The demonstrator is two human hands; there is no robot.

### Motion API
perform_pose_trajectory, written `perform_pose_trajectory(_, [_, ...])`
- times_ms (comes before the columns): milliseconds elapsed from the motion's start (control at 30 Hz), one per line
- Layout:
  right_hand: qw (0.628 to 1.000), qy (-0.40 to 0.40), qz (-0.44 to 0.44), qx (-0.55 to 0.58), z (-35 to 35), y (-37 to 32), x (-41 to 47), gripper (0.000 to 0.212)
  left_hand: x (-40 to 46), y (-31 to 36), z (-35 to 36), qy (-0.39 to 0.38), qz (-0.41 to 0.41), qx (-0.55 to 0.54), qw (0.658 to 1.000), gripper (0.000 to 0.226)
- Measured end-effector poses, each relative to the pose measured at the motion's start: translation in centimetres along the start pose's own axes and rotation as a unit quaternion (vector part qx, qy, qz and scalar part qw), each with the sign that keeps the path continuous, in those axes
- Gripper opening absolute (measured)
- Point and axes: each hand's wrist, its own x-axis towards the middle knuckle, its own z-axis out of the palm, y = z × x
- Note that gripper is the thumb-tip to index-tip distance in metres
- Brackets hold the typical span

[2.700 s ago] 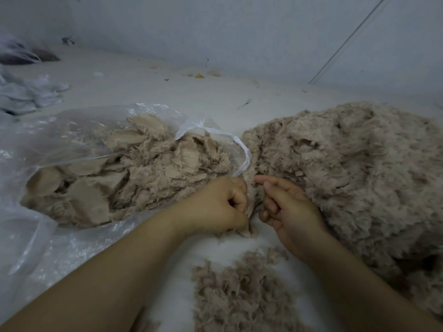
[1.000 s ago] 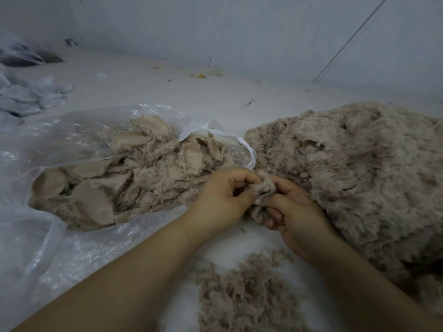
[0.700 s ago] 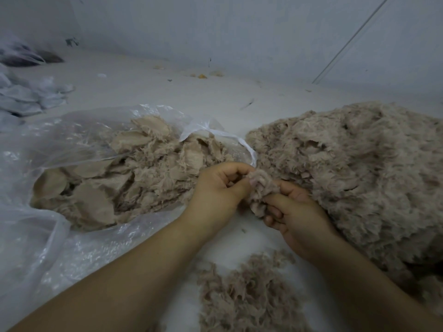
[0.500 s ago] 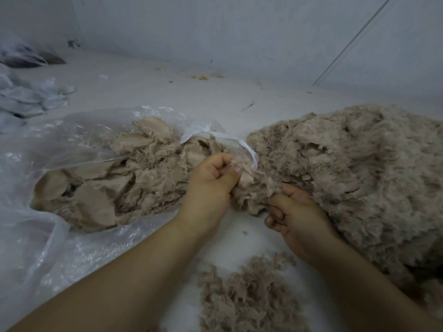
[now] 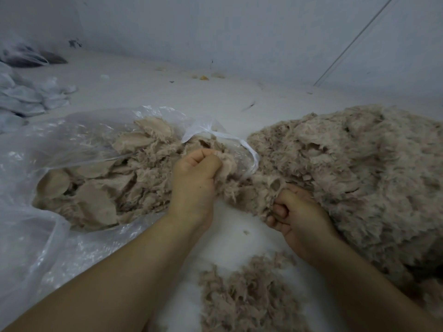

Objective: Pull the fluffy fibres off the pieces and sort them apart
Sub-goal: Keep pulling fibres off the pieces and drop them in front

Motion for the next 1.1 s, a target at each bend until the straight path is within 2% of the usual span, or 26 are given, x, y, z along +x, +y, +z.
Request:
perform_pose_trajectory(67, [1.0, 0.0, -0.006, 0.009, -0.1, 0.1, 0.0, 0.052, 0.0, -0.1, 0.0, 0.002, 0.0, 0.006, 1.0, 0.028])
perform_pose_trajectory(167, [0.999, -0.029, -0.026, 0.012, -0.3, 0.2, -0.1, 0.042, -0.4, -0.7, 0.6, -0.05, -0.035, 0.004, 0.998, 0.019])
perform_pose_trajectory(267, [0.998, -0.031, -0.041, 0.021, -0.7, 0.5, 0.0, 0.044, -0.8, -1.1, 0.9, -0.11, -0.071, 0.003, 0.991, 0.031])
perform_pose_trajectory(367, [0.997, -0.053, -0.057, 0.016, -0.8, 0.5, 0.0, 0.027, -0.6, -0.8, 0.5, -0.126, -0.068, 0.026, 0.989, 0.033])
perform_pose_trajectory(433, [0.996, -0.07, -0.062, 0.009, -0.8, 0.6, 0.0, 0.022, -0.5, -0.5, 0.4, -0.134, -0.07, 0.065, 0.986, 0.028])
perform_pose_trajectory(500, [0.992, -0.093, -0.079, -0.012, -0.8, 0.6, -0.2, 0.02, -0.6, -0.7, 0.4, -0.142, -0.083, 0.128, 0.978, 0.033])
perform_pose_trajectory(600, [0.979, -0.151, -0.116, -0.076, -0.8, 0.5, -0.3, 0.031, -1.0, -0.9, 0.7, -0.179, -0.11, 0.187, 0.96, 0.032])
perform_pose_trajectory(700, [0.985, -0.119, -0.096, -0.085, -1.0, 0.6, -0.1, 0.033, -1.2, -0.9, 1.0, -0.211, -0.135, 0.191, 0.949, 0.026])
perform_pose_trajectory(767, [0.992, -0.076, -0.077, -0.059, -1.1, 0.8, 0.2, 0.027, -1.2, -1.2, 0.9, -0.202, -0.147, 0.197, 0.948, 0.024])
perform_pose_trajectory(867, [0.998, -0.043, -0.052, -0.021, -0.9, 0.9, 0.3, 0.045, -0.8, -1.3, 0.7, -0.165, -0.147, 0.192, 0.956, 0.026])
perform_pose_trajectory(933, [0.998, -0.045, -0.045, -0.004, -0.8, 0.8, 0.2, 0.048, -0.5, -1.3, 0.5, -0.156, -0.133, 0.174, 0.963, 0.033])
perform_pose_trajectory(1000, [0.998, -0.049, -0.04, -0.002, -0.8, 0.7, 0.1, 0.041, -0.3, -1.2, 0.4, -0.174, -0.114, 0.189, 0.96, 0.046])
perform_pose_trajectory(1033, [0.998, -0.047, -0.039, -0.004, -0.7, 0.6, 0.1, 0.036, -0.4, -1.2, 0.5, -0.185, -0.107, 0.203, 0.956, 0.044])
perform_pose_trajectory(1100, [0.998, -0.043, -0.035, 0.007, -0.7, 0.7, 0.1, 0.031, -0.4, -1.4, 0.5, -0.184, -0.1, 0.213, 0.954, 0.024])
